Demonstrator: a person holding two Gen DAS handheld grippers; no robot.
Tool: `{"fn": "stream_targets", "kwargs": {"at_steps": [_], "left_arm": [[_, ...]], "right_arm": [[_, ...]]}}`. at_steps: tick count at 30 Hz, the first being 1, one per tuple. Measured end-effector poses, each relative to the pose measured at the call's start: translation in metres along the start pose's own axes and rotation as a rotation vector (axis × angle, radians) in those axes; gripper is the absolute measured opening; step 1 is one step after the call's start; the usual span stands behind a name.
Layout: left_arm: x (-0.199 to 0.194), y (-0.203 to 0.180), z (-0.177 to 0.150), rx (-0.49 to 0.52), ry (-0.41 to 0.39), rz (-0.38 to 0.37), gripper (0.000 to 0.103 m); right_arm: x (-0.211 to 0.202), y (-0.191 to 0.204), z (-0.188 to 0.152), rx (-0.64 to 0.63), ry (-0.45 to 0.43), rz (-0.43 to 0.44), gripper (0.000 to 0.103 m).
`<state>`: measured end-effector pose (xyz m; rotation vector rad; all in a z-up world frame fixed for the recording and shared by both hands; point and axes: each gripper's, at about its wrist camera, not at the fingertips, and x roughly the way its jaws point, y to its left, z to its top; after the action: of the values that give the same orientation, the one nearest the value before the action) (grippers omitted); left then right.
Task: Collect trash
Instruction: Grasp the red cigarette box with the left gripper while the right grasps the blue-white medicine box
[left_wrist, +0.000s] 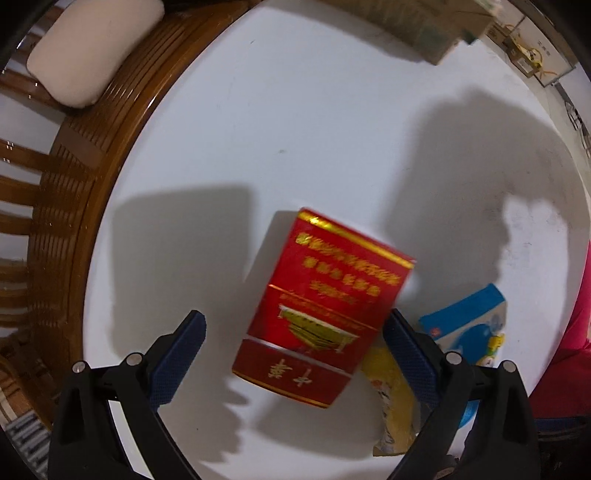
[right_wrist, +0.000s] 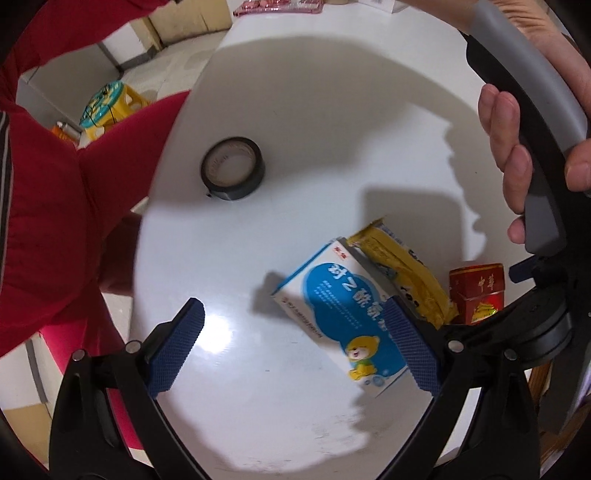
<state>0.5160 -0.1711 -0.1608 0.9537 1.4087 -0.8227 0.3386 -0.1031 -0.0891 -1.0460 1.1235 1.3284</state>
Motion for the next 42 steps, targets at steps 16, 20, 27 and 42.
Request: {"fn": "stream_targets", "kwargs": {"at_steps": [16, 20, 27, 42], "left_arm": [[0.006, 0.025, 0.001, -0.001, -0.055, -0.055, 0.095], [0.009, 0.026, 0.005, -0.005, -0.053, -0.056, 0.095], [0.009, 0.027, 0.009, -0.016, -0.074, -0.055, 0.095], [-0.008, 0.008, -0.002, -0.144, -0.181, -0.053, 0.061]], "right_arm": [[0.023, -0.004, -0.012, -0.125, 0.002, -0.096, 0.081], [0.028, -0.005, -0.016, -0.138, 0.002, -0.113, 0.081], [0.029, -0.013, -0.014, -0.113, -0.031, -0.112, 0.083], [0.036, -0.034, -0.013, 0.261, -0.069, -0.101, 0.067]]}}
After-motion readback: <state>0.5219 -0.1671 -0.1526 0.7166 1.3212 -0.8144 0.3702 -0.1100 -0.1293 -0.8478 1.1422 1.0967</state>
